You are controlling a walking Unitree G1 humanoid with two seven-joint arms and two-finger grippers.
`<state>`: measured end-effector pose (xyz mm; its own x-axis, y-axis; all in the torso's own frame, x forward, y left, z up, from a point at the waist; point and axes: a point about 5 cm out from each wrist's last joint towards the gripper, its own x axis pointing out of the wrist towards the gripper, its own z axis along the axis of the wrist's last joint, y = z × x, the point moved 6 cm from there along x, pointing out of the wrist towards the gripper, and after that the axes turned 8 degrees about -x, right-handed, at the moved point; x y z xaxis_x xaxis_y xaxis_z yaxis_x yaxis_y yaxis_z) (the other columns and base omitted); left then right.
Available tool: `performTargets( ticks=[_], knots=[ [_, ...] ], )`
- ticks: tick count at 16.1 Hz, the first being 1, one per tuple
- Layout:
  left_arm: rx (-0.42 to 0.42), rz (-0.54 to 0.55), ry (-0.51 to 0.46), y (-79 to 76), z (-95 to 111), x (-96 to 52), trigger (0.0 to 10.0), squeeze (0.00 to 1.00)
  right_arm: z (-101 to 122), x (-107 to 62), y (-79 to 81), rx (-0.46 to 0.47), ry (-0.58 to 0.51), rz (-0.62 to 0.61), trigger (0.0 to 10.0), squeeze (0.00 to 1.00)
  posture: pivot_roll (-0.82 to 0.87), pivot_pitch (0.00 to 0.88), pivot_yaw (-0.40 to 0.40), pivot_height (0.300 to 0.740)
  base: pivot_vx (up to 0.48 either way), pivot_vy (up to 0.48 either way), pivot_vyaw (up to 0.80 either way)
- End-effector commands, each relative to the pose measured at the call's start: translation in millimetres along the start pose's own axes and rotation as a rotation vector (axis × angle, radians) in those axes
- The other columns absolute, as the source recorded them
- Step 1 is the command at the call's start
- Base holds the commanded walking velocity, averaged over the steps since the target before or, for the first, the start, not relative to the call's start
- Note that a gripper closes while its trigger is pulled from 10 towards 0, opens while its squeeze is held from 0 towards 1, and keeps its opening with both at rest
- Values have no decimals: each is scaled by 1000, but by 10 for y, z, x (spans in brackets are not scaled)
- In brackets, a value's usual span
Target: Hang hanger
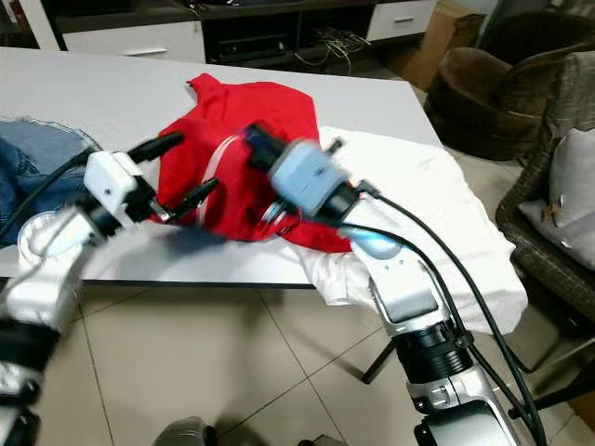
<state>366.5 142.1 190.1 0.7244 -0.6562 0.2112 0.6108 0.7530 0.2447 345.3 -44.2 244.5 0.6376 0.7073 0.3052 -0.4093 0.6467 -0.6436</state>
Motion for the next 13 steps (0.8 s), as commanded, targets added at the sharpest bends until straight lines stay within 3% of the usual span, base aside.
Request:
performTargets(
  ticks=[1, 3, 9, 11, 13],
  knots=[
    [-72, 36, -27, -16, -3, -8, 10000, 0, -93, -58, -81, 41, 32, -57, 10000, 0, 140, 0, -58, 740, 0, 0, 0],
    [-193, 105, -60, -69, -66, -11, 10000, 0, -132, -106, -107, 63, 39, -89, 10000, 0, 136, 3, -63, 740, 0, 0, 0],
    [-386, 231, -157, -120, -31, -130, 10000, 0, -182, -139, -10, 101, 51, -99, 10000, 0, 127, 8, -59, 740, 0, 0, 0],
    [-445, 381, -209, -134, -56, -227, 10000, 0, -191, -154, 22, 117, 51, -104, 10000, 0, 126, 8, -59, 740, 0, 0, 0],
    [-437, 506, -209, -107, -102, -285, 10000, 0, -224, -185, 53, 159, 56, -131, 10000, 0, 134, 4, -59, 740, 0, 0, 0]
  ],
)
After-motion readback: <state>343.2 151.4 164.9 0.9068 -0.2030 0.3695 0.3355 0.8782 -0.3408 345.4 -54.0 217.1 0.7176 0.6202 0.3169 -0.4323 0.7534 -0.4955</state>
